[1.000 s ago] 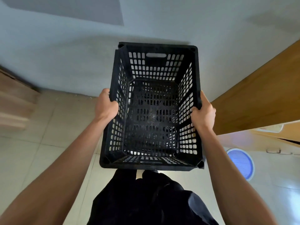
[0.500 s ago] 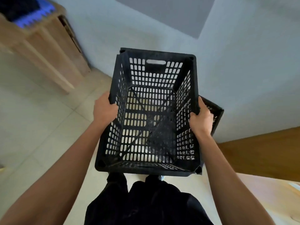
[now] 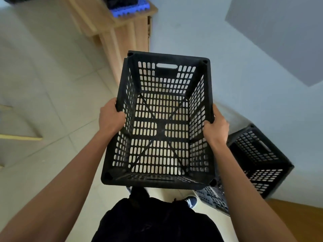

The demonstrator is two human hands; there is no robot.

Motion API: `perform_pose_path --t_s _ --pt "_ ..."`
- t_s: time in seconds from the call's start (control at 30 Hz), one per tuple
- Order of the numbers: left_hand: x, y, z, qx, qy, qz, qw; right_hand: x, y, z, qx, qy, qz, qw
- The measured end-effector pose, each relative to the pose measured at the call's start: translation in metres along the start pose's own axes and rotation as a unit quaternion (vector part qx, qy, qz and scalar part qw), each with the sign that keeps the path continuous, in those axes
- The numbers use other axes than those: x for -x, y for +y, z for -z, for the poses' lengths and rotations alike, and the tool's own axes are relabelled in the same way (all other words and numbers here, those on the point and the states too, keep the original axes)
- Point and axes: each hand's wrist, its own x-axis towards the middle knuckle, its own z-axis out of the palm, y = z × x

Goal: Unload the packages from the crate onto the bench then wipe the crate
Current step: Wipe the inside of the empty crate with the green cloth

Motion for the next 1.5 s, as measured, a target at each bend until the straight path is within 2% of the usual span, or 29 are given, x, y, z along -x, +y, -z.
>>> perform_pose_path --t_s 0.27,0.6,0.8,0.93,1.13,1.37,1.5 --pt "-0.05 -0.067 0.119 -0.008 0.065 0.027 0.997 0.017 -0.112 -0.095 -0.016 -0.058 0.078 0.995" --pt "-0.085 -0.136 0.224 0.005 0.18 0.071 0.981 0.01 -0.244 -0.19 -0.027 -0.139 0.194 0.971" --pt "-0.126 -0.174 0.271 0.018 0.219 0.109 0.969 -0.006 -0.308 -0.261 -0.033 -0.212 0.187 0.959" --pt "-0.168 -0.193 0.301 -0.012 0.235 0.13 0.963 -0.032 -0.35 -0.316 -0.012 -0.224 0.213 0.951" --pt "-0.226 -0.216 0.339 0.011 0.271 0.155 0.95 -0.071 -0.415 -0.401 -0.035 -0.24 0.231 0.942" --pt "-0.289 -0.24 0.369 0.045 0.292 0.186 0.937 -0.108 -0.484 -0.461 -0.024 -0.252 0.251 0.934" --pt "-0.35 -0.258 0.397 0.046 0.289 0.183 0.939 -0.129 -0.527 -0.499 -0.021 -0.232 0.259 0.937"
